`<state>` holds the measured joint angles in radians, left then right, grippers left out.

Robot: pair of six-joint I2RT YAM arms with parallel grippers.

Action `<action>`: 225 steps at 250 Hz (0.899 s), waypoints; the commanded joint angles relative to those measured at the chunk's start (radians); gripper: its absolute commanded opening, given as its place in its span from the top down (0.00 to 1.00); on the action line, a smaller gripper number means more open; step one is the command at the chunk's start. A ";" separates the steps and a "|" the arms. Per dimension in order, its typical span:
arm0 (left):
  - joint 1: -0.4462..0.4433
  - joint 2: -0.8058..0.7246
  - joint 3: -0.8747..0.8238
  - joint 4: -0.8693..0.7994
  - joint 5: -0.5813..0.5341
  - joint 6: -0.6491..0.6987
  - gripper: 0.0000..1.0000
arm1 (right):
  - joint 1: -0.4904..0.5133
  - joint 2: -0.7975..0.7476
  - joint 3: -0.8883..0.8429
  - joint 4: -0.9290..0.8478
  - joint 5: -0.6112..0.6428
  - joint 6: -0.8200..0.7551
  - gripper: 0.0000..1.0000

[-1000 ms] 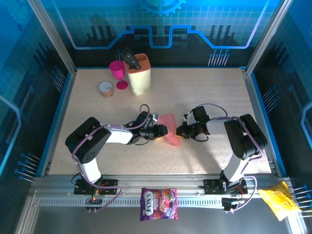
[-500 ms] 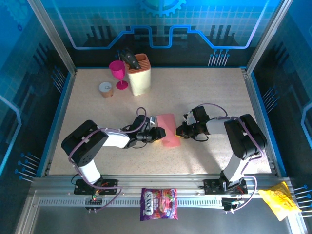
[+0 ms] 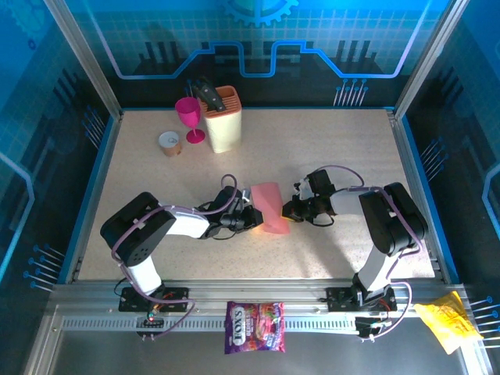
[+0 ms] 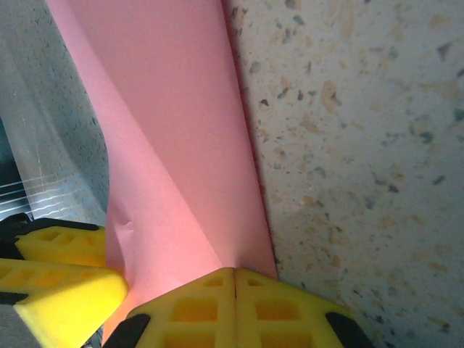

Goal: Fold a paper plane with a square sheet of paper (pick it up from the middle)
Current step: Third fold the triangle at the center of the table.

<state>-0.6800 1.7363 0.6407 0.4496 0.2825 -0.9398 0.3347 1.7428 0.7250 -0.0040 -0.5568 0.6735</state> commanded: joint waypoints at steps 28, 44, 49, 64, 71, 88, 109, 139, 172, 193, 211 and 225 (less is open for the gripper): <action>-0.003 -0.019 0.047 -0.067 0.010 0.028 0.93 | 0.014 -0.060 0.034 -0.193 0.101 -0.116 1.00; -0.003 -0.024 0.054 -0.086 0.013 0.025 0.94 | 0.029 -0.110 0.068 -0.254 0.112 -0.159 1.00; -0.003 -0.025 0.057 -0.092 0.014 0.022 0.94 | 0.036 -0.124 0.078 -0.276 0.118 -0.175 0.99; -0.003 -0.028 0.063 -0.108 0.019 0.012 0.95 | 0.067 -0.161 0.109 -0.343 0.155 -0.216 0.94; -0.003 -0.030 0.069 -0.119 0.020 0.006 0.96 | 0.086 -0.176 0.120 -0.369 0.178 -0.232 0.91; -0.003 -0.034 0.081 -0.146 0.027 0.000 0.98 | 0.139 -0.207 0.139 -0.424 0.230 -0.266 0.83; -0.003 -0.038 0.104 -0.196 0.030 -0.006 1.00 | 0.216 -0.230 0.151 -0.468 0.302 -0.285 0.74; -0.003 -0.048 0.123 -0.247 0.034 -0.030 1.00 | 0.327 -0.256 0.146 -0.489 0.409 -0.272 0.62; -0.001 -0.049 0.141 -0.281 0.055 -0.049 1.00 | 0.440 -0.270 0.138 -0.482 0.524 -0.241 0.51; 0.000 -0.049 0.145 -0.292 0.063 -0.058 1.00 | 0.502 -0.272 0.136 -0.475 0.603 -0.219 0.46; 0.002 -0.047 0.145 -0.297 0.069 -0.066 1.00 | 0.540 -0.269 0.137 -0.469 0.661 -0.205 0.44; 0.006 -0.044 0.146 -0.296 0.076 -0.074 1.00 | 0.566 -0.263 0.143 -0.468 0.700 -0.198 0.43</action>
<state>-0.6800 1.7126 0.7643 0.2016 0.3168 -0.9833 0.8520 1.4960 0.8696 -0.4477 -0.0101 0.4465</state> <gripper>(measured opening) 0.065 0.559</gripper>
